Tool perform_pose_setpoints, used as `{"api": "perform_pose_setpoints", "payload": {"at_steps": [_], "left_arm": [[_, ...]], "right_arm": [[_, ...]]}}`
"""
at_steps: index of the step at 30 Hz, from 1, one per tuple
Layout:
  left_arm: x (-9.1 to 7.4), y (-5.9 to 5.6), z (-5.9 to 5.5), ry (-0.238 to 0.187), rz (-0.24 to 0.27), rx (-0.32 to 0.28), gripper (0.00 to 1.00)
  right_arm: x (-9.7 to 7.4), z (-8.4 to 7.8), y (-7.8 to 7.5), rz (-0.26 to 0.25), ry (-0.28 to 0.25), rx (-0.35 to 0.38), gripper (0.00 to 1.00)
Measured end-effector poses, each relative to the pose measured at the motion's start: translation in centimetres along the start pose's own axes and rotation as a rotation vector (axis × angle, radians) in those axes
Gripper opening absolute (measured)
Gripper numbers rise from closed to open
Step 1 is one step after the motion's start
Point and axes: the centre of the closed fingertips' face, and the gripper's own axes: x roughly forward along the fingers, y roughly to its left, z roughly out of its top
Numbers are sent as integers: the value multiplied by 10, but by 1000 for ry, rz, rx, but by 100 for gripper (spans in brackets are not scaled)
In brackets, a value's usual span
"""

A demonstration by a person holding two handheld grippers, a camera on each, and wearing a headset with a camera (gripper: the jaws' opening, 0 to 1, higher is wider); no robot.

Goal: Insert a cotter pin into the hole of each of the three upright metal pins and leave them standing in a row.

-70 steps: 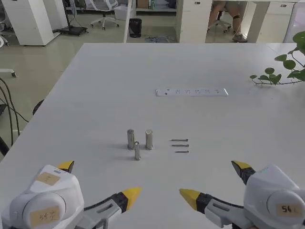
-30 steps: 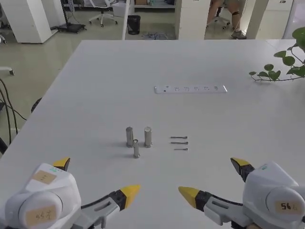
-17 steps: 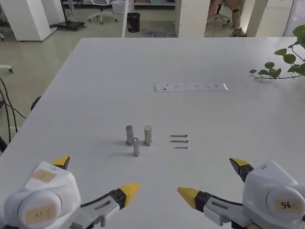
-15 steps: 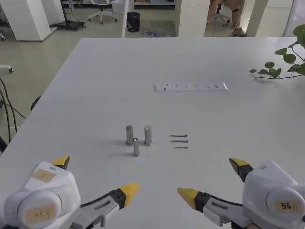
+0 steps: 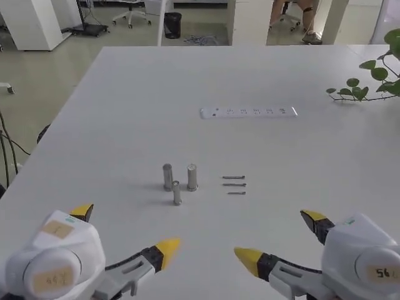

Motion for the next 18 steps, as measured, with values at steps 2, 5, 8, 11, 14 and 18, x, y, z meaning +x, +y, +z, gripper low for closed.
{"api": "perform_pose_setpoints", "payload": {"at_steps": [2,5,8,11,14,18], "left_arm": [[5,1,1,0,-7,-2,89],[14,3,2,0,-17,9,86],[23,5,2,6,-31,20,81],[34,5,4,7,-52,30,74],[47,6,7,2,-68,50,69],[63,1,10,-1,-100,48,60]], "right_arm": [[-1,1,-2,-3,1,10,83],[-1,0,-4,-7,22,4,81],[-2,-1,-4,0,36,15,78],[-2,-1,-4,6,45,20,76],[-2,2,-5,15,48,29,73],[0,5,-5,33,52,38,69]]}}
